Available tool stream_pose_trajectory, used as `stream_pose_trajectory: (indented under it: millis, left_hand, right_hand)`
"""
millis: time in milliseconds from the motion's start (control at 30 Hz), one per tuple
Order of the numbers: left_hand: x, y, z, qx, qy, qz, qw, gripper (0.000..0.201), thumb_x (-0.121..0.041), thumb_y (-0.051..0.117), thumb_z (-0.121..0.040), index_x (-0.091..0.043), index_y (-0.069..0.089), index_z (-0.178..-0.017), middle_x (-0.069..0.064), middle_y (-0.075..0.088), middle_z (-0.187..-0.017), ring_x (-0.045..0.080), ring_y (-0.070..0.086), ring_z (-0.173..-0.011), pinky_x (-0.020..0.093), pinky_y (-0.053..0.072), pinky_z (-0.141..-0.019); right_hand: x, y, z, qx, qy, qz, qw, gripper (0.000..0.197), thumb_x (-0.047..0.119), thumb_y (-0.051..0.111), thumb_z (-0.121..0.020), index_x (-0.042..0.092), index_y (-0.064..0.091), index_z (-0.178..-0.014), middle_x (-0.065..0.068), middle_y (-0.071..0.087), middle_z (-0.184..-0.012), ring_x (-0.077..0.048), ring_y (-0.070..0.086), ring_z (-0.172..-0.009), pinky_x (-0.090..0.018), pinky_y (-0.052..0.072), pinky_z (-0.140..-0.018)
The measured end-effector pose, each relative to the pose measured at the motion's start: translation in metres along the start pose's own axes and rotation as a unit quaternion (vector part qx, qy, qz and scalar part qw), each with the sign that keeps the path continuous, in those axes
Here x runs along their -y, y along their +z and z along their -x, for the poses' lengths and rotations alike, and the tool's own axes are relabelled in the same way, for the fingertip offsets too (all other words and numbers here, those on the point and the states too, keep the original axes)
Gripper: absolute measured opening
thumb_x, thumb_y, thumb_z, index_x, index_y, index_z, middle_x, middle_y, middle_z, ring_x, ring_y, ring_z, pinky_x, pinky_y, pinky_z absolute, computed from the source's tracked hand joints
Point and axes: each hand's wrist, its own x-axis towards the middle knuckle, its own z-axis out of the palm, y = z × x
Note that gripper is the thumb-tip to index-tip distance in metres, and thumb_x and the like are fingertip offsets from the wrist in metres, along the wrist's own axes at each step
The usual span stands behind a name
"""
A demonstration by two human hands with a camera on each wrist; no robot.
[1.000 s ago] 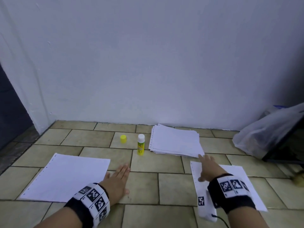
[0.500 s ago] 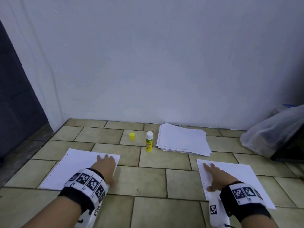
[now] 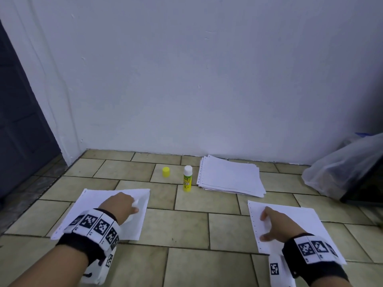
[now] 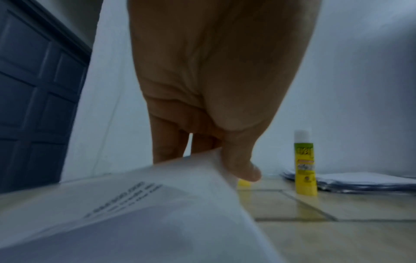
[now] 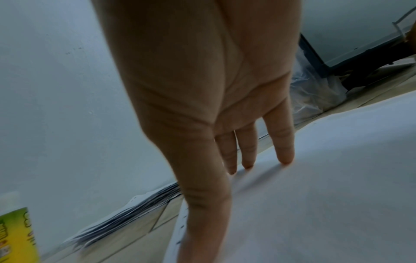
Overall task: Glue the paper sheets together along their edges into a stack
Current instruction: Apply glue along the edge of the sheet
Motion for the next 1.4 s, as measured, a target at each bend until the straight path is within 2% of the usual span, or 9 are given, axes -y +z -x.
stream_pose_trajectory:
  millis: [167,267,433,533,667,833,933,1233,1400]
  left_hand:
    - [-0.043,-0.024,0.007,-0.008,0.028,0.006,1.000,0.046,-0.015,0.029,-0.103,-0.016,0.030,-0.149,0.008,0.059,-0.103,0.023,0.057,-0.095,0.028,0.043,-0.083]
    - [-0.072,-0.030,0.017,-0.016,0.040,-0.037,0.998,0.041,-0.013,0.029,-0.102,-0.010,0.041,-0.141,0.011,0.058,-0.125,0.025,0.056,-0.113,0.030,0.042,-0.090]
    - [-0.130,-0.020,0.042,-0.052,0.118,-0.018,0.991,0.032,-0.006,0.033,-0.100,-0.005,0.054,-0.124,0.011,0.060,-0.117,0.028,0.057,-0.110,0.031,0.042,-0.085]
    - [-0.156,-0.005,0.033,0.006,0.144,0.057,0.988,0.033,-0.026,0.043,-0.101,-0.003,0.057,-0.120,0.010,0.059,-0.124,0.027,0.054,-0.116,0.024,0.039,-0.076]
    - [-0.163,0.011,0.024,0.050,0.171,0.096,0.979,0.072,-0.067,0.039,-0.090,-0.006,0.047,-0.128,0.009,0.047,-0.131,0.028,0.037,-0.125,0.040,0.036,-0.100]
    - [-0.149,0.010,0.015,0.062,0.210,0.093,0.971,0.045,-0.021,0.037,-0.103,0.000,0.033,-0.142,0.015,0.024,-0.153,0.028,0.022,-0.140,0.040,0.030,-0.111]
    - [-0.137,0.019,0.010,0.035,0.235,0.052,0.970,0.056,0.002,0.042,-0.096,-0.005,0.025,-0.149,0.012,0.004,-0.161,0.026,0.009,-0.146,0.038,0.026,-0.114]
    - [-0.123,0.028,-0.006,0.107,0.206,0.024,0.972,0.067,-0.030,0.040,-0.102,-0.030,-0.002,-0.154,-0.002,-0.014,-0.161,0.047,-0.012,-0.143,0.055,0.013,-0.116]
    - [-0.124,0.030,-0.009,0.112,0.207,0.003,0.972,0.064,-0.033,0.038,-0.103,-0.028,0.001,-0.154,-0.003,-0.014,-0.161,0.048,-0.013,-0.142,0.054,0.015,-0.115]
  right_hand:
    - [-0.002,-0.006,0.002,0.009,-0.006,-0.022,1.000,0.048,0.031,0.077,-0.076,0.025,0.047,-0.113,0.006,0.053,-0.118,-0.009,0.046,-0.099,-0.019,0.032,-0.071]
    - [-0.005,-0.007,0.001,0.012,-0.009,-0.048,0.999,0.044,0.035,0.077,-0.076,0.028,0.047,-0.109,0.009,0.050,-0.112,-0.009,0.045,-0.100,-0.015,0.030,-0.066]
    - [-0.011,-0.007,-0.005,-0.006,-0.020,-0.077,0.997,0.030,0.042,0.070,-0.082,0.028,0.055,-0.104,0.009,0.052,-0.117,-0.006,0.045,-0.104,-0.020,0.032,-0.086]
    - [-0.009,-0.007,-0.008,-0.020,-0.024,-0.045,0.998,0.026,0.030,0.073,-0.081,0.029,0.055,-0.100,0.006,0.049,-0.125,-0.009,0.047,-0.112,-0.020,0.035,-0.093]
    - [-0.003,-0.005,-0.008,-0.031,-0.022,0.011,0.999,0.034,0.025,0.078,-0.076,0.030,0.052,-0.098,0.001,0.047,-0.121,-0.011,0.048,-0.105,-0.019,0.039,-0.088]
    - [-0.004,-0.010,-0.010,-0.010,-0.046,0.049,0.998,0.029,0.021,0.071,-0.082,0.030,0.049,-0.099,0.004,0.051,-0.112,-0.009,0.048,-0.097,-0.016,0.036,-0.080]
    - [0.001,-0.021,-0.009,0.013,-0.040,0.049,0.998,0.027,0.024,0.069,-0.084,0.027,0.058,-0.109,0.006,0.051,-0.109,-0.009,0.048,-0.099,-0.017,0.037,-0.085]
    - [0.114,-0.028,-0.047,-0.082,-0.175,-0.116,0.974,0.033,0.028,0.071,-0.083,0.016,0.062,-0.112,-0.001,0.063,-0.111,-0.009,0.052,-0.092,-0.019,0.037,-0.078]
    - [0.170,-0.015,-0.071,-0.070,-0.183,-0.181,0.964,0.059,0.028,0.075,-0.079,0.018,0.051,-0.131,-0.003,0.056,-0.127,-0.016,0.052,-0.115,-0.024,0.038,-0.091]
